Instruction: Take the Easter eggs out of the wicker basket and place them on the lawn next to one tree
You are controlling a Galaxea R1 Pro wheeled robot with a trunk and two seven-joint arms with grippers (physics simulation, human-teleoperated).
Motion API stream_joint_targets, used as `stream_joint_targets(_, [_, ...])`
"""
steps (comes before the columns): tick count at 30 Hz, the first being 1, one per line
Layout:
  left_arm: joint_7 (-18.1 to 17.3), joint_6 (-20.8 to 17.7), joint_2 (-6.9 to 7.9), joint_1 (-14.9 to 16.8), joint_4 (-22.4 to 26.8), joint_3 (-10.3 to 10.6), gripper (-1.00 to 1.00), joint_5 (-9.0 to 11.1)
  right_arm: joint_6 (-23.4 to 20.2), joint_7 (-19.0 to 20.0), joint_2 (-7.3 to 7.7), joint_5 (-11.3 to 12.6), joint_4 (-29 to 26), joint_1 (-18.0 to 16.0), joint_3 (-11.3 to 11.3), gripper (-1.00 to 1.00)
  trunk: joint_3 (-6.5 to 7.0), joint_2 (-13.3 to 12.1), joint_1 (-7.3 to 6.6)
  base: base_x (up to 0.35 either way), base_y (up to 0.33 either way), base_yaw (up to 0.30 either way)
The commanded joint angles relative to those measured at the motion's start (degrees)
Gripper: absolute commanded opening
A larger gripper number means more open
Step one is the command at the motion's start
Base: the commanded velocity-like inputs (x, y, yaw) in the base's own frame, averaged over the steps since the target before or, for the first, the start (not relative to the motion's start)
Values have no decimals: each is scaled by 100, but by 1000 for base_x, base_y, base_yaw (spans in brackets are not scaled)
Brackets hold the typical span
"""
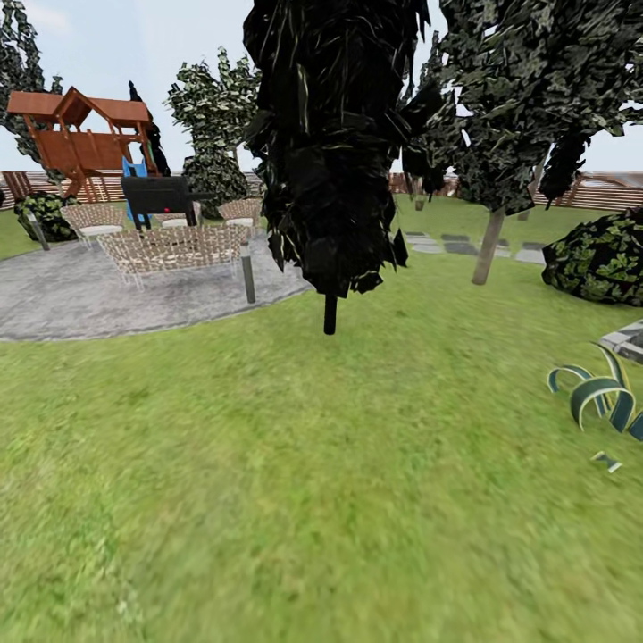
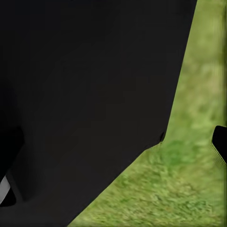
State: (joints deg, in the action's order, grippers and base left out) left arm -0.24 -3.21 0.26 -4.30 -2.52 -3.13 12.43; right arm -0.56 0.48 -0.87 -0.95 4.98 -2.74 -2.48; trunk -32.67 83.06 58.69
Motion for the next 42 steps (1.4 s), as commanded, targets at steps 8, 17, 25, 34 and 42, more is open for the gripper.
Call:
stream_joint_targets(8, [-2,-22,1,-1,6,-30,100,23,-6,5,-1,-8,11,-4,-24,100,-4,2,3,332,0,0])
stream_joint_targets(17, [-1,-22,1,-1,6,-30,100,23,-6,13,-1,-10,12,-5,-24,100,-19,2,3,332,0,-131])
stream_joint_targets(25, [-2,-22,1,-1,6,-30,100,23,-9,10,-1,-10,12,-6,-24,100,-38,2,3,332,0,-154])
stream_joint_targets(34, [-1,-22,1,-1,6,-30,100,23,-13,6,-1,-11,12,-6,-24,100,-39,2,3,332,0,-3])
stream_joint_targets(42, [-1,-22,1,-1,6,-30,100,23,-10,5,-1,-11,11,-4,-25,100,-39,2,3,332,0,0])
